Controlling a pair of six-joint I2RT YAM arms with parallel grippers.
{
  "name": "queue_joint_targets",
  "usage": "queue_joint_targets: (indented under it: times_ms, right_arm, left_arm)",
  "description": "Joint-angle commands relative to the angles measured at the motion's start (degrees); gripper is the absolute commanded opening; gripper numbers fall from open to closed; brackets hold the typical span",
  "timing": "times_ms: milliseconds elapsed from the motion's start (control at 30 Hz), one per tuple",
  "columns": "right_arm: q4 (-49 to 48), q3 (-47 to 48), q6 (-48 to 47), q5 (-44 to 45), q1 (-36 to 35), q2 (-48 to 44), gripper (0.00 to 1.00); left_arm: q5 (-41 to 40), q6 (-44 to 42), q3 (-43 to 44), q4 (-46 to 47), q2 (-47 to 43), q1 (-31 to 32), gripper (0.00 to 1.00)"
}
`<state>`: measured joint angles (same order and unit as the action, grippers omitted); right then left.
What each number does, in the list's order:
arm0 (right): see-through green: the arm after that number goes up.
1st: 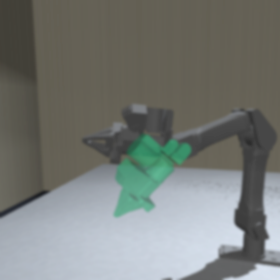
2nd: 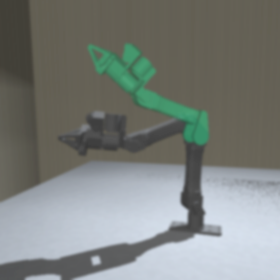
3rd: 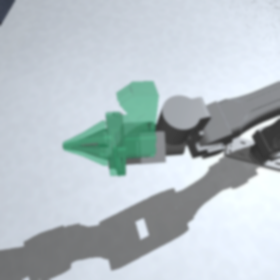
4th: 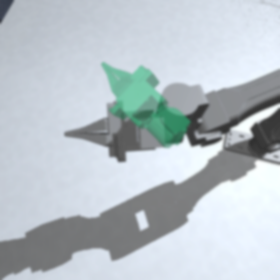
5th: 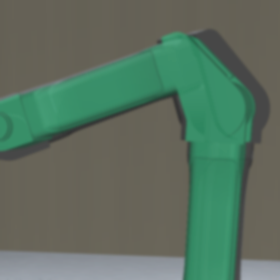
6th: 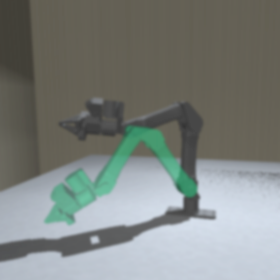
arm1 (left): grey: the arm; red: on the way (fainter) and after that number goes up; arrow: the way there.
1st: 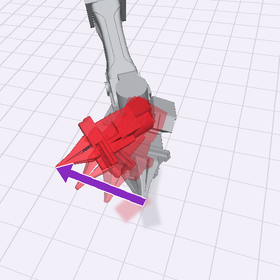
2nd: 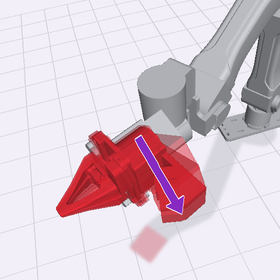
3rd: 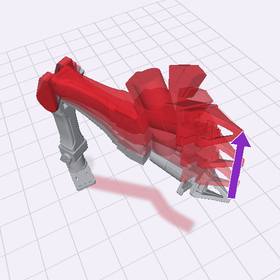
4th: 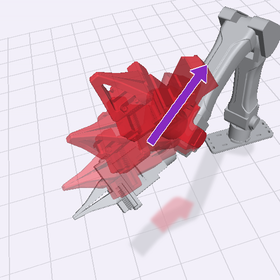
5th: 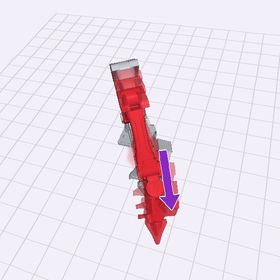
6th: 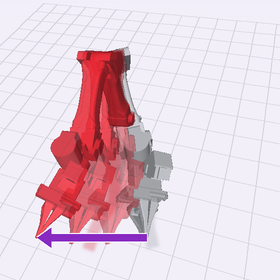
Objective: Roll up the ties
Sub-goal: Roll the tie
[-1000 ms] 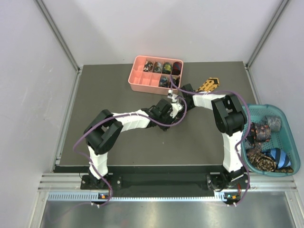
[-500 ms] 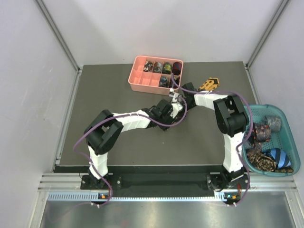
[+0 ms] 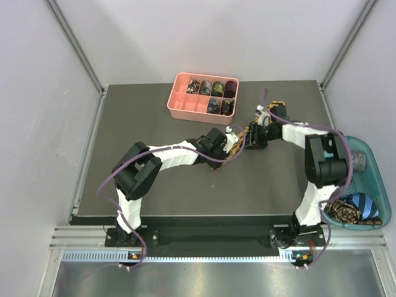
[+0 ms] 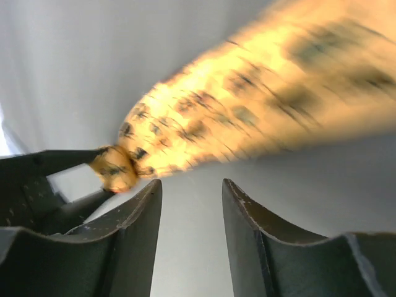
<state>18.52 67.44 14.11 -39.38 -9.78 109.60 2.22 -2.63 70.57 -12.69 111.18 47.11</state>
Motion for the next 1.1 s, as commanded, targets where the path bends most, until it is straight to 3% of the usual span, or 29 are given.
queue_joint_targets:
  times_ms: [0,167,300,500,600,767,900,1067]
  right_arm:
    - [-9.0,-6.3,4.7,7.1,1.9,-10.4,0.43]
    - [-13.9,-19.6,4.7,16.7,0.8,-27.7,0.41]
    - [-13.8,-26.9,3.2,29.2,-4.2,-40.8,0.4]
    - [-10.0,-29.1,-1.0,42.2,-17.2,-57.7,0.38]
    - [-8.2,-29.4,-3.3,48.9,-29.2,-63.2,0.38]
    - [-10.3,-31.1,-7.3,58.3,-45.0,-65.4,0.38]
    - [-11.9,-30.4,-10.5,65.2,-58.0,-58.3,0.36]
    - [-11.9,-26.1,-10.1,76.4,-63.5,-46.0,0.37]
  left_arm:
    - [3.9,2.5,-0.9,-8.4,5.5,1.4,0.33]
    - [4.8,4.2,3.2,-15.3,8.2,1.2,0.31]
    - [6.4,5.3,6.2,-19.6,10.5,1.0,0.29]
    - [7.2,6.3,9.7,-23.2,13.9,0.7,0.27]
    - [8.3,6.3,11.0,-24.3,14.7,0.7,0.27]
    - [9.8,6.2,13.3,-26.0,15.5,0.7,0.27]
    - [9.7,6.1,14.2,-27.4,15.7,0.6,0.27]
    - [10.3,6.1,14.8,-28.9,16.4,0.7,0.27]
